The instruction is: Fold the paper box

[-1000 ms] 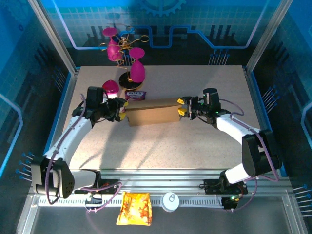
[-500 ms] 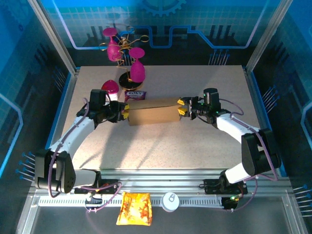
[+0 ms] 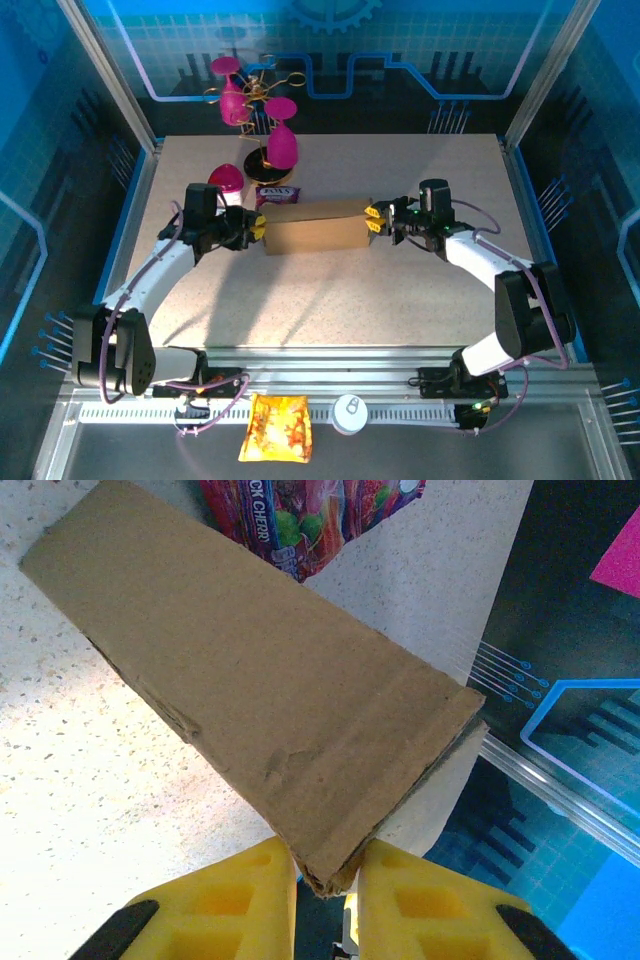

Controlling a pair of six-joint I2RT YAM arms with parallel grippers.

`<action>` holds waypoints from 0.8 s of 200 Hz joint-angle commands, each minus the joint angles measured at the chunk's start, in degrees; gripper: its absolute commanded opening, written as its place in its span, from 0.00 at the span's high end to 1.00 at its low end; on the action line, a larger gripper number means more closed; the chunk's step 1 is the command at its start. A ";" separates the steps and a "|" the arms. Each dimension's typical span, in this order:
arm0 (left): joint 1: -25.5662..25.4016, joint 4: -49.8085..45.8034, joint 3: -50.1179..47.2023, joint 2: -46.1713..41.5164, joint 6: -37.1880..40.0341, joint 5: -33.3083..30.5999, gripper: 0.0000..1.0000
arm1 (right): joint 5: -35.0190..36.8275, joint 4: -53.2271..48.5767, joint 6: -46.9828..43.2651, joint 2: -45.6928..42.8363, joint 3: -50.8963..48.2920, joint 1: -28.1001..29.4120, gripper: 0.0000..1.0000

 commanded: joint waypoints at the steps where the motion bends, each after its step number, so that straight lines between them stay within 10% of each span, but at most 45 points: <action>1: 0.31 -1.10 -1.30 0.21 0.11 0.41 0.81 | 1.81 -8.56 -2.39 1.82 -0.18 -1.03 0.77; 115: -2.40 -1.59 -2.87 -1.70 0.06 2.87 0.80 | 2.86 -23.35 -16.89 -2.29 3.99 -4.41 0.77; 160: -4.48 -8.12 -6.00 -7.15 0.60 -0.13 0.66 | 7.51 -35.05 -24.85 -8.52 2.70 -5.00 0.55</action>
